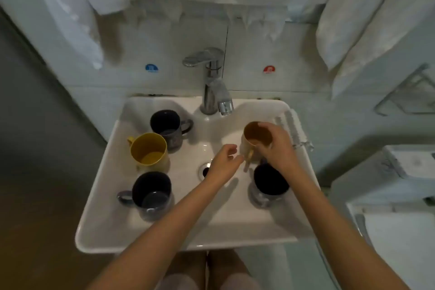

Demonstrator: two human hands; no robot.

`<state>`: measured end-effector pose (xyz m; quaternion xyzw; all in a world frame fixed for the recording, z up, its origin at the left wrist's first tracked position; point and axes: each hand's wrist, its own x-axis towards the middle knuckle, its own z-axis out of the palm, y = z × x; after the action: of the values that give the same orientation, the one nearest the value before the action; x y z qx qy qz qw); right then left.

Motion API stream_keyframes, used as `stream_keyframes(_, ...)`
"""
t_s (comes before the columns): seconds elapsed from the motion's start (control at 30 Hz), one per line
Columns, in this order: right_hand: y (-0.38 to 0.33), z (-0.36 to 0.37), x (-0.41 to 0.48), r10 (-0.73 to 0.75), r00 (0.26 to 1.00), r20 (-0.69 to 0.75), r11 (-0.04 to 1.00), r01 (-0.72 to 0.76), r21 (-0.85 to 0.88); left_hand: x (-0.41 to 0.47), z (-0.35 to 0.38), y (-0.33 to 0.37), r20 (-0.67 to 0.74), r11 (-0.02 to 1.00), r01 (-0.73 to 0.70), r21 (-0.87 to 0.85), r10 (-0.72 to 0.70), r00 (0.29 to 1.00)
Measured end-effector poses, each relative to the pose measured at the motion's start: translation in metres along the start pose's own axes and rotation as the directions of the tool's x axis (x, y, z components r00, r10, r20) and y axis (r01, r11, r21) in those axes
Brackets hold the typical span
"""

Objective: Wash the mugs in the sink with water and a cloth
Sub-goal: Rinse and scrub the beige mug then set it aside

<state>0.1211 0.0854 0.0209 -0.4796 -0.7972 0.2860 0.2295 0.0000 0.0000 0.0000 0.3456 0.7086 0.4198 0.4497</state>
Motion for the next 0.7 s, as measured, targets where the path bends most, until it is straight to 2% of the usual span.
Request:
stream_keyframes(0.07, 0.010, 0.003, 0.013, -0.094, 0.995, 0.045, 0.987, 0.099, -0.128, 0.011, 0.008, -0.010, 0.007, 0.997, -0.057, 0.058, 0.057, 0.998)
stream_keyframes(0.13, 0.020, 0.003, 0.028, -0.091, 0.989, 0.120, 0.968, 0.116, -0.221, 0.022, 0.017, -0.018, 0.041, 0.990, -0.093, 0.102, 0.089, 0.995)
stream_keyframes(0.3, 0.031, 0.003, 0.038, -0.105, 0.970, 0.220, 0.974, 0.146, -0.175, 0.037, 0.037, -0.027, 0.070, 0.961, -0.225, 0.159, 0.216, 0.974)
stream_keyframes(0.37, 0.029, 0.001, 0.036, -0.113, 0.971, 0.209, 0.969, 0.154, -0.192, 0.036, 0.040, -0.026, 0.058, 0.946, -0.260, 0.191, 0.253, 0.966)
stream_keyframes(0.5, 0.014, 0.002, 0.031, -0.114, 0.977, 0.180, 0.957, 0.157, -0.245, 0.028, 0.037, -0.017, -0.007, 0.939, -0.221, 0.262, 0.231, 0.973)
stream_keyframes(0.6, -0.003, -0.002, 0.030, -0.135, 0.985, 0.106, 0.954, 0.159, -0.254, 0.021, 0.025, -0.009, -0.072, 0.957, -0.198, 0.211, 0.217, 0.974)
stream_keyframes(0.7, -0.022, -0.005, 0.030, -0.203, 0.976, 0.084, 0.950, 0.217, -0.224, 0.012, 0.006, -0.005, -0.140, 0.955, -0.234, 0.183, 0.261, 0.955)
